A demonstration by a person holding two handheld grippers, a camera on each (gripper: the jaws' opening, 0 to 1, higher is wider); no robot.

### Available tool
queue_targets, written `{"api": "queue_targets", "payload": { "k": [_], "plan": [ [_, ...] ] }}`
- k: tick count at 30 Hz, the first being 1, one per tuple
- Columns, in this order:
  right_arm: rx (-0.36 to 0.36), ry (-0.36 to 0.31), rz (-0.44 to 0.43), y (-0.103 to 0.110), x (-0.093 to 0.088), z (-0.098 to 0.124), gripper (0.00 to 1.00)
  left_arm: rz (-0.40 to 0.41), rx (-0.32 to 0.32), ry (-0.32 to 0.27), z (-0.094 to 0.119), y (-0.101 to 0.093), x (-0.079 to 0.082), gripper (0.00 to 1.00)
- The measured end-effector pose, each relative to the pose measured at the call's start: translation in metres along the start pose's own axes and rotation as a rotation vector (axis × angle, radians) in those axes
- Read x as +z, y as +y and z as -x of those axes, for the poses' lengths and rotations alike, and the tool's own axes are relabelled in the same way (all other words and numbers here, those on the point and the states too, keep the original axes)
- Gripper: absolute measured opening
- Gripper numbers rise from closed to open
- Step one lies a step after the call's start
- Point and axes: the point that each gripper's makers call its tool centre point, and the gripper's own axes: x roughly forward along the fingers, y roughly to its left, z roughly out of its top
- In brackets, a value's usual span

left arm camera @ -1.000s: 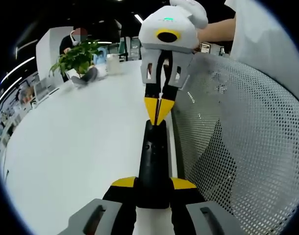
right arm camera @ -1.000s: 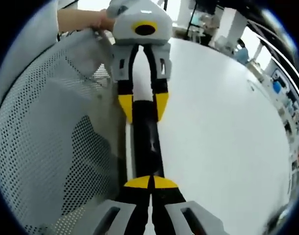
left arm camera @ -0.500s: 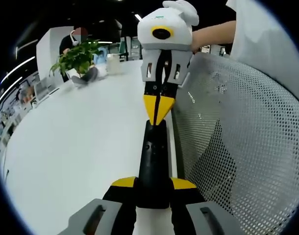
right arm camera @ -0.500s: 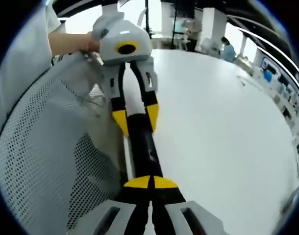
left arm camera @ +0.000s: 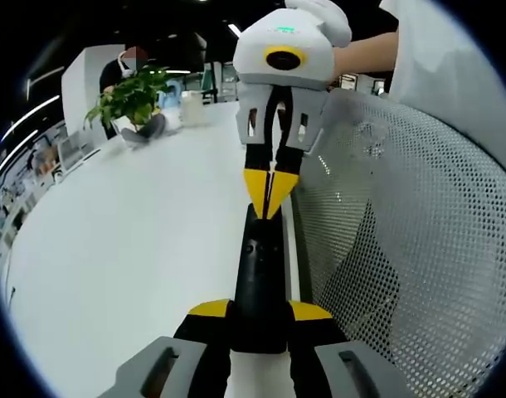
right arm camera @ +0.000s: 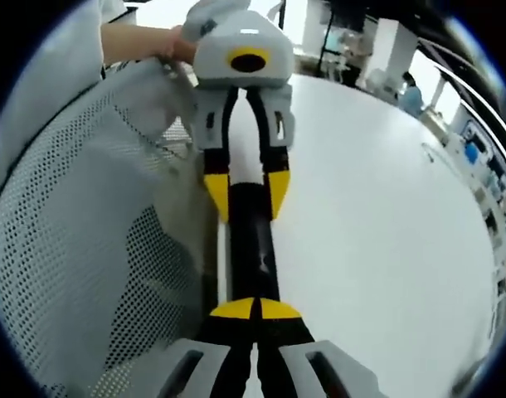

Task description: Press the specified remote control buttons in sequence, fully releasing each button before pressing the next.

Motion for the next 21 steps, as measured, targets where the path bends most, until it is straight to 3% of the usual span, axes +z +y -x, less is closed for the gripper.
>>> {"api": "queue_targets", "payload": {
  "k": [8,14,21],
  "plan": [
    [0.006,0.050,0.069,-0.0001,0.0001,-0.0014,0.00,0.001,0.000,-0.001,0.0003,-0.0005,0.0002,0.25],
    [0.012,0.077,0.063,-0.0012,-0.0007,-0.0017,0.00,0.000,-0.002,-0.001,0.0003,-0.0003,0.0004,0.25],
    [-0.008,-0.011,-0.032,-0.0014,-0.0013,0.0016,0.00,0.000,-0.001,-0.002,0.0002,-0.0004,0.0002,0.25]
  ]
}}
